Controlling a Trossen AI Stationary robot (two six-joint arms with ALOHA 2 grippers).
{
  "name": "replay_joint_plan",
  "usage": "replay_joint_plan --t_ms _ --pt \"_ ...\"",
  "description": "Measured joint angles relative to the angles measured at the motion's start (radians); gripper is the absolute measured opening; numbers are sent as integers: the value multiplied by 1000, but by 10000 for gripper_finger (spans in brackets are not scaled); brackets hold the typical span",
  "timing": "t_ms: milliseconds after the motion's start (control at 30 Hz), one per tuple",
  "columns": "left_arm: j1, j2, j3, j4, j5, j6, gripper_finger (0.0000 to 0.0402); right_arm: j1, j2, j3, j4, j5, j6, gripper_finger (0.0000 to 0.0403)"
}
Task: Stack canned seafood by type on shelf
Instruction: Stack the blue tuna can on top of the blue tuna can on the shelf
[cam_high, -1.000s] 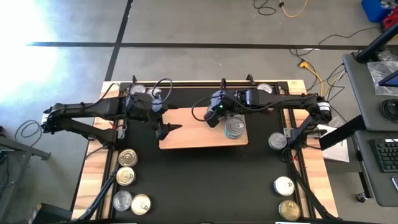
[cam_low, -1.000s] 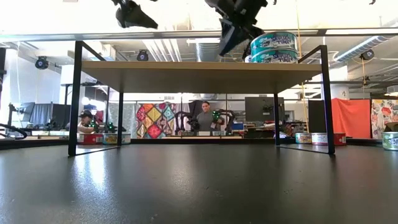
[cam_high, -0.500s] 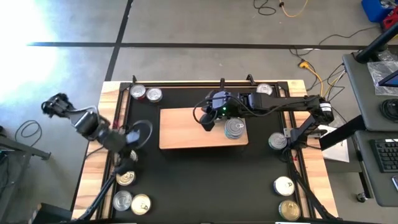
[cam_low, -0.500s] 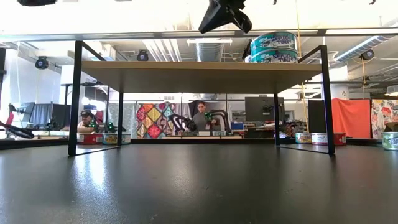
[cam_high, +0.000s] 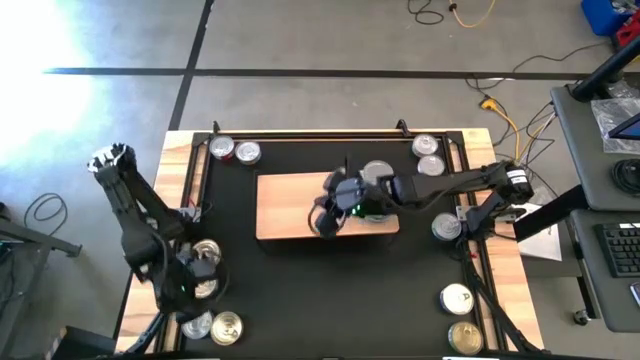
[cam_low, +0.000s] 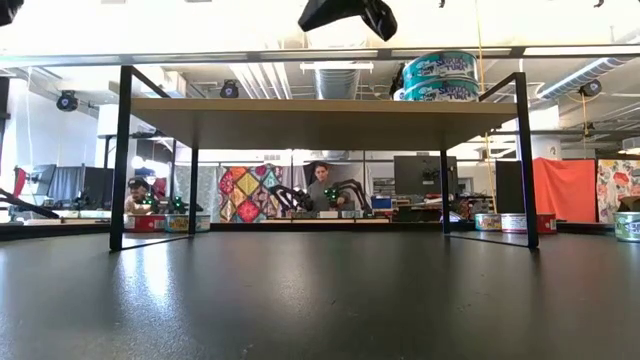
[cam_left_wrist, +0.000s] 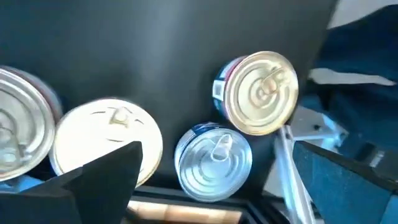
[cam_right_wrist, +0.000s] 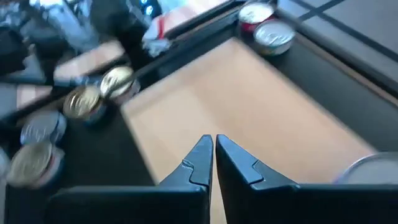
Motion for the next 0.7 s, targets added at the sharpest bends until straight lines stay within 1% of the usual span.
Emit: replay_joint_plan --t_ms 67,167,233,267,367,433,500,567,700 --pt "0 66 1 67 -13 -15 400 30 6 0 -4 0 0 12" --pt "1 174 20 166 -70 -21 400 77 6 0 -15 2 15 12" --pt "5 246 35 209 -81 -44 400 113 6 0 -15 5 24 12" --pt "8 282 38 214 -71 -75 400 135 6 0 -16 5 24 12" --pt "13 376 47 216 27 -156 395 212 5 0 -49 3 30 12" --pt "11 420 59 221 70 -188 390 272 5 0 -84 7 56 12" --pt "12 454 71 236 79 -211 385 332 5 0 -118 36 68 12" --pt "30 481 80 235 78 -227 382 390 5 0 -146 88 94 12" --pt "84 519 89 208 77 -215 378 480 4 0 -197 196 196 12"
